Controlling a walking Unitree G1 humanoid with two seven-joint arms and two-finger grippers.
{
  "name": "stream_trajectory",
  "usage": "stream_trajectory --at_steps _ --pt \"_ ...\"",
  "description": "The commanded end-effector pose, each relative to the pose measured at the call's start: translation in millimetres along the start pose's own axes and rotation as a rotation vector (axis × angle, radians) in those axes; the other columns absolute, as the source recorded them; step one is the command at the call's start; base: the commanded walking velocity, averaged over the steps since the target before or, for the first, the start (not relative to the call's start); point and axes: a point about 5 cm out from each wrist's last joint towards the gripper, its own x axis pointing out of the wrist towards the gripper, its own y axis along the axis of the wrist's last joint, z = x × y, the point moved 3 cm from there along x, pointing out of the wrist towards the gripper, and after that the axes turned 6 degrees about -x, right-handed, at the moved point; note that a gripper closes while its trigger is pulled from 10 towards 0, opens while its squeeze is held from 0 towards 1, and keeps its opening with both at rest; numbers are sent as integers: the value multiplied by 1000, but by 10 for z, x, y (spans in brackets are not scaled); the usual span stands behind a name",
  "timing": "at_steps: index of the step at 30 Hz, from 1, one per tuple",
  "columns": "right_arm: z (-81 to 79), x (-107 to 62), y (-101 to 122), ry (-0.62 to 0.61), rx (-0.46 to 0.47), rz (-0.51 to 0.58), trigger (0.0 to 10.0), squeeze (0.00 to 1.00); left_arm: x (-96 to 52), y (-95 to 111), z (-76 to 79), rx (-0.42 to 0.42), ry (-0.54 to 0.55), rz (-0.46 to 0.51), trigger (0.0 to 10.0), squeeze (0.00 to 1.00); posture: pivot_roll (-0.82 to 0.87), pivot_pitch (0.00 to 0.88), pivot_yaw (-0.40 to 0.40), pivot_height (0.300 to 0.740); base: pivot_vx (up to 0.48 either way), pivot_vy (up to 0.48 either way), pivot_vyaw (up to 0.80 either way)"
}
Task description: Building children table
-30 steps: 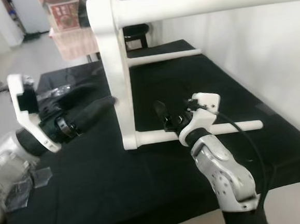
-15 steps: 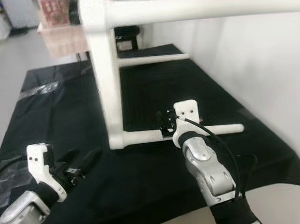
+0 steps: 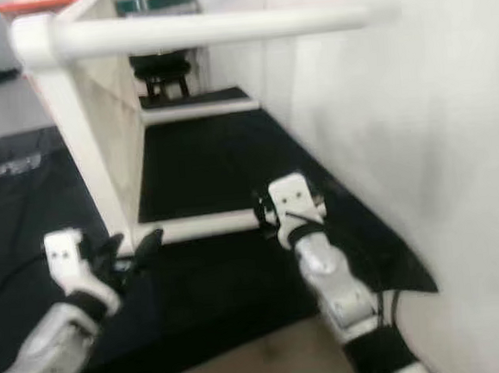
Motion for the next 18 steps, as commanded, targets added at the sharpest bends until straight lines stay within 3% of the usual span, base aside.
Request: stream_trajectory --at_steps 1,7,11,18 --pt "-157 21 67 52 -30 39 10000 0 5 -29 -147 85 63 -15 10000 0 -61 0 16 740 0 0 0" --pt "-201 56 49 71 -27 43 10000 0 47 -75 -73 207 -8 -31 10000 0 -61 0 20 740 0 0 0" --pt "-202 61 45 70 -25 46 10000 0 57 -72 -57 222 -17 -26 10000 0 -61 0 20 740 0 0 0" --pt "-43 68 -127 -13 127 -31 10000 0 70 -100 -31 304 -19 -28 10000 0 -58 0 14 740 0 0 0"
